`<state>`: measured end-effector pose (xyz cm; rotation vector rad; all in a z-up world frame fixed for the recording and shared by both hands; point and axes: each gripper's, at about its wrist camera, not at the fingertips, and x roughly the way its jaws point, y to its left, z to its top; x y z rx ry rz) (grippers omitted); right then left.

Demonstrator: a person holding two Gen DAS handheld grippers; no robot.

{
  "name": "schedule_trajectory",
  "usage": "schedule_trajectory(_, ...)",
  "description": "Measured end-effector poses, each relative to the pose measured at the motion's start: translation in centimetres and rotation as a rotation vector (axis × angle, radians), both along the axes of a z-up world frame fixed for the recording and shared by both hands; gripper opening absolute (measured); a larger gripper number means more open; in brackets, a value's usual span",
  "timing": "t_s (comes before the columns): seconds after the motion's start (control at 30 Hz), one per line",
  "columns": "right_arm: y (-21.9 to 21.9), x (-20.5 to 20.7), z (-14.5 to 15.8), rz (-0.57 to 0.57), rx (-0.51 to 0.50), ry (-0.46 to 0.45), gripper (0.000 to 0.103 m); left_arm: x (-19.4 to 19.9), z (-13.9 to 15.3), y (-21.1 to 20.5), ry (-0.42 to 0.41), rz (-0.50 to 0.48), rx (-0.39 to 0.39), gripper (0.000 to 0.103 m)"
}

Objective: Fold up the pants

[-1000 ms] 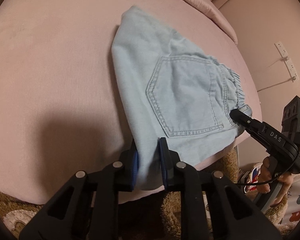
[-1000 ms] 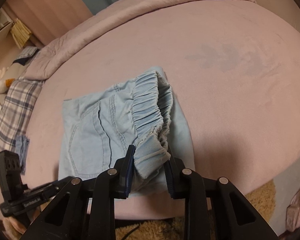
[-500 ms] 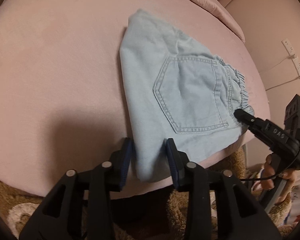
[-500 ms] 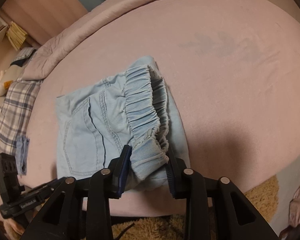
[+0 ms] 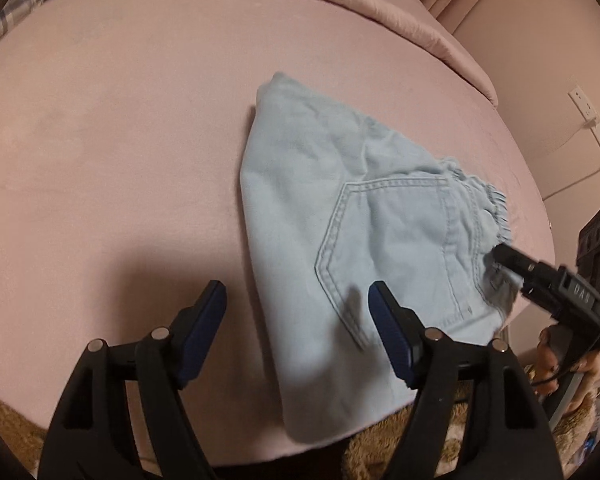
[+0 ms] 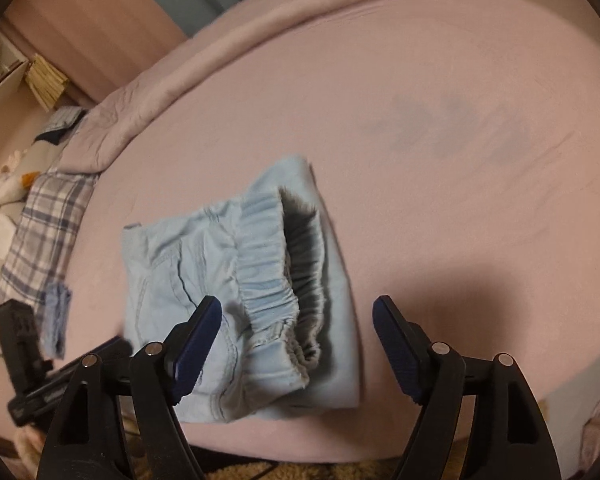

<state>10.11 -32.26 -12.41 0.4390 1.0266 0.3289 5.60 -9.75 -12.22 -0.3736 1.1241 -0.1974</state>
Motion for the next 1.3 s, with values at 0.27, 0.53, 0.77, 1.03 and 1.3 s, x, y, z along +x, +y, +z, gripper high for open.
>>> schedule_trajectory(0.27,1.7,0.7,-1.7,0.062,0.031,0.015,0.078,1.2,-1.2,0.2,0.008,0.008,-0.085,0.044)
schedule_trajectory(0.53,3.7,0.9,-1.1,0.087,0.03,-0.022,0.041,1.4,-0.2,0.2,-0.006,0.011,-0.119,0.018)
schedule_trajectory(0.77,4.6,0.2,2.7,0.105,-0.046,-0.113,0.035,1.6,3.9,-0.4,-0.098,-0.029,-0.08,0.014)
schedule_trajectory(1.03,6.4,2.9,6.7,0.123,-0.088,-0.224,0.035,4.6,6.8,2.1,-0.214,0.01,-0.043,0.015)
schedule_trajectory(1.3,9.3,7.0,5.6,0.137,-0.146,-0.217,0.036,8.7,4.1,4.0,-0.186,0.045,0.009,0.015)
